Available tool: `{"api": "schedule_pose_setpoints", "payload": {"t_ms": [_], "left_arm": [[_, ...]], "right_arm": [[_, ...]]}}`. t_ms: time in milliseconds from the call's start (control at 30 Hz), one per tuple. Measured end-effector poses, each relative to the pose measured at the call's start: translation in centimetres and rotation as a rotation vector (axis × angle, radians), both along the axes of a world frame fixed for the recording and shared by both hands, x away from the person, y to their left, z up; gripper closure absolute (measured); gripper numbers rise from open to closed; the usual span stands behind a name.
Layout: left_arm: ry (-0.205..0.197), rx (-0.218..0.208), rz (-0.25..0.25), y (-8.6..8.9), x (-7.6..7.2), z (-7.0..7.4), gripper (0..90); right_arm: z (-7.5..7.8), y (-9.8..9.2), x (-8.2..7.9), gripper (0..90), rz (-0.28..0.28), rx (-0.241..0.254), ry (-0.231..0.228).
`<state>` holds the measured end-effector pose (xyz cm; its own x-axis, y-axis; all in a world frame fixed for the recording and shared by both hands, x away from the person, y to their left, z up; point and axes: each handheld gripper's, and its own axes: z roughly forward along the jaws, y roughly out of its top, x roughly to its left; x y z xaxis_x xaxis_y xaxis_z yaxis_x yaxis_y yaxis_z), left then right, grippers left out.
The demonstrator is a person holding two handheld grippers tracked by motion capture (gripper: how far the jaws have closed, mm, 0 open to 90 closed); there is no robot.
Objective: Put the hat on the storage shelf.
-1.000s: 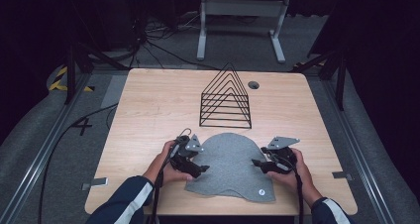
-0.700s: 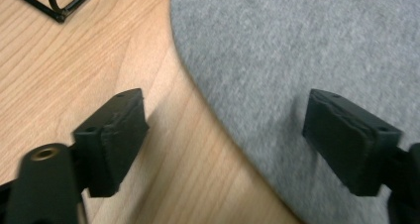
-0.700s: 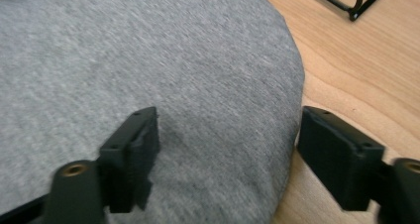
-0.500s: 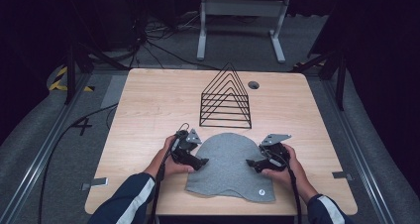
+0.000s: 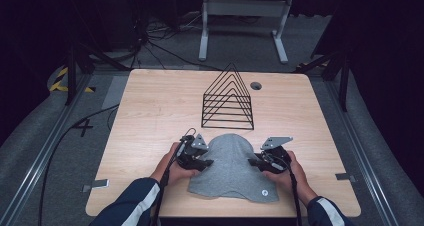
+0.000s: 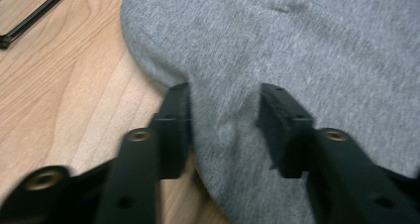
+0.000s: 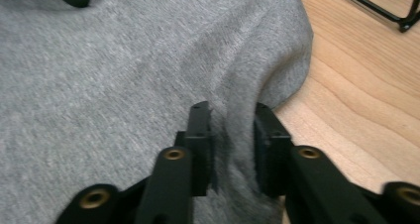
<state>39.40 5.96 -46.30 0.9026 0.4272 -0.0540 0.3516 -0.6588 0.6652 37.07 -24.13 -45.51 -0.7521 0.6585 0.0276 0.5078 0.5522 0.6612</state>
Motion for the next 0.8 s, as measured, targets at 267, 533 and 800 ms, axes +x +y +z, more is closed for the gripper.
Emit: {"api": "schedule_pose_setpoints", "payload": {"t_ms": [267, 533, 800], "left_arm": [[-0.028, 0.001, -0.021, 0.0, 0.0, 0.4, 81.7], [-0.116, -0.027, -0.044, 0.4, -0.1, 3.3, 83.1], [-0.201, -0.068, -0.044, 0.8, 0.0, 7.3, 83.2]], "right_arm": [[0.4, -0.6, -0.2, 84.1, -0.004, 0.014, -0.038], [3.0, -1.6, -0.3, 84.5, -0.001, 0.069, -0.12], [6.5, -1.8, 0.0, 84.5, 0.02, 0.106, -0.194]]}}
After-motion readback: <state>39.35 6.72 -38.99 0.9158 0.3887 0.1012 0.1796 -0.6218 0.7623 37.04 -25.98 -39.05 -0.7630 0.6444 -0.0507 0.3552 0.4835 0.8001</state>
